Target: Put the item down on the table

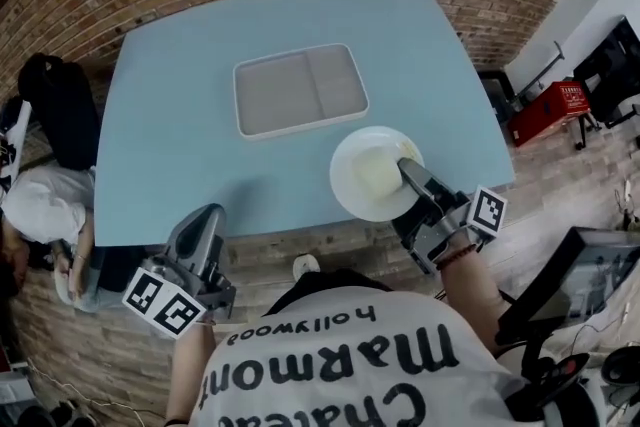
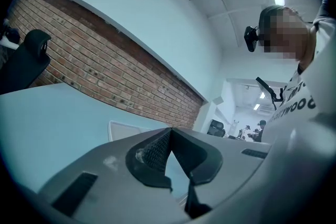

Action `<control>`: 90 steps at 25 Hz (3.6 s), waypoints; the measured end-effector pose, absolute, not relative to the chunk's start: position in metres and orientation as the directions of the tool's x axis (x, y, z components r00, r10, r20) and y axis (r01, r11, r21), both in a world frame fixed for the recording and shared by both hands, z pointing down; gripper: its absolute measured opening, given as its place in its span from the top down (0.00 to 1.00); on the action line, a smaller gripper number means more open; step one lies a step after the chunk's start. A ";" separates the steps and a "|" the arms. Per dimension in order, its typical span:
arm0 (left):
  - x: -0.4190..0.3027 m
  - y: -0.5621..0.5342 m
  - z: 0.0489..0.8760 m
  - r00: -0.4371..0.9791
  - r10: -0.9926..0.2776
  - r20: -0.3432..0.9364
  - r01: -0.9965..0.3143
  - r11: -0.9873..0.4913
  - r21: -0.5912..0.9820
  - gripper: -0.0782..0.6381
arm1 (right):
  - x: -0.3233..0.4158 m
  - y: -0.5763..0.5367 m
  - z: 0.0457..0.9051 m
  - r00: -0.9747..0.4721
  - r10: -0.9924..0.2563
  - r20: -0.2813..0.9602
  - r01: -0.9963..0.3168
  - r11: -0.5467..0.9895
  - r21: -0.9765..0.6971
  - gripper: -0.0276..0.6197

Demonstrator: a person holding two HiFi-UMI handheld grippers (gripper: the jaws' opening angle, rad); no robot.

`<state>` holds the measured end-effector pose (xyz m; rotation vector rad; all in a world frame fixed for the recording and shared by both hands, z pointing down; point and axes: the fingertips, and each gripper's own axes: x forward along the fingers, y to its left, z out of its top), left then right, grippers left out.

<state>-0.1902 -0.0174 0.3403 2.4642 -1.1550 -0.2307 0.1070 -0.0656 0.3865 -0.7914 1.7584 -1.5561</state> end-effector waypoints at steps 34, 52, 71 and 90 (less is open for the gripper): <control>-0.175 -0.144 0.347 0.594 -0.800 0.089 -0.737 -0.496 0.459 0.88 | 0.150 -0.220 0.418 -0.618 -0.786 0.005 -0.070 0.049 -0.996 0.89; -0.184 -0.147 0.355 0.510 -0.848 0.145 -0.795 -0.401 0.455 0.88 | 0.140 -0.275 0.451 -0.672 -0.739 0.043 -0.074 0.009 -0.997 0.89; -0.195 -0.137 0.365 0.497 -0.845 0.194 -0.806 -0.367 0.465 0.88 | 0.133 -0.274 0.498 -0.665 -0.729 0.164 -0.149 -0.086 -0.985 0.89; -0.194 -0.133 0.369 0.495 -0.847 0.191 -0.801 -0.360 0.479 0.88 | 0.129 -0.284 0.506 -0.623 -0.715 0.317 -0.360 -0.098 -0.928 0.89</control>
